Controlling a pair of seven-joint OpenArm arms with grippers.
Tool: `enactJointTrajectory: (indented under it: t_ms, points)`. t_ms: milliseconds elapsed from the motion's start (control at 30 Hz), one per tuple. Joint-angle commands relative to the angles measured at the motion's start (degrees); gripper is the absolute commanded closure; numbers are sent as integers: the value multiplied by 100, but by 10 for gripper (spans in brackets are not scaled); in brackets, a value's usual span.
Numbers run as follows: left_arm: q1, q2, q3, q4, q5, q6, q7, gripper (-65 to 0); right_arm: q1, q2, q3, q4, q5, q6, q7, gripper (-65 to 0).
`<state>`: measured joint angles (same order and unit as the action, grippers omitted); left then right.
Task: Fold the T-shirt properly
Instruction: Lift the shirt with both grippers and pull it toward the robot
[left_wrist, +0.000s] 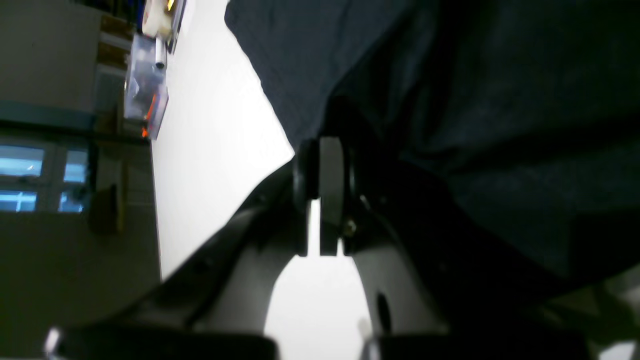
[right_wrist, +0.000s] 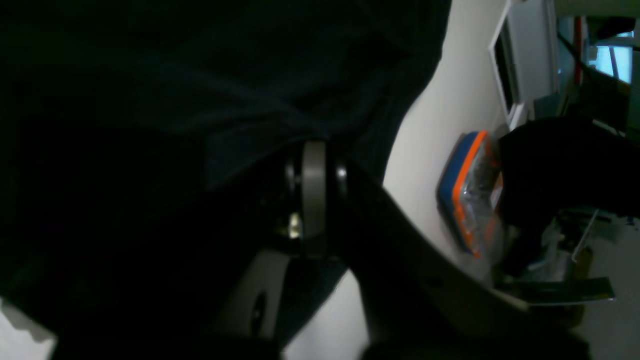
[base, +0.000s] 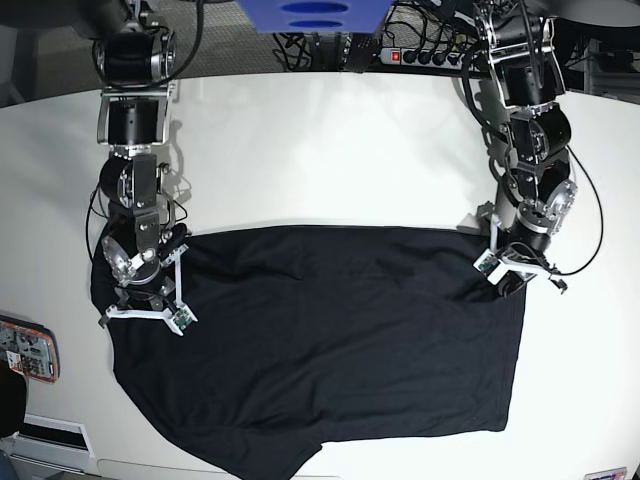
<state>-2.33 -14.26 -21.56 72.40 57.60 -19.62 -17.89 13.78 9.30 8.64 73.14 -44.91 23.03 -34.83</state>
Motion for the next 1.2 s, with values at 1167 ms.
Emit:
enactJointTrajectory:
  t_ms: [1167]
  points:
    - [237, -222, -64, 123, -121, 120, -62, 0, 1229, 41, 1267, -1314, 1831, -100, 481, 0]
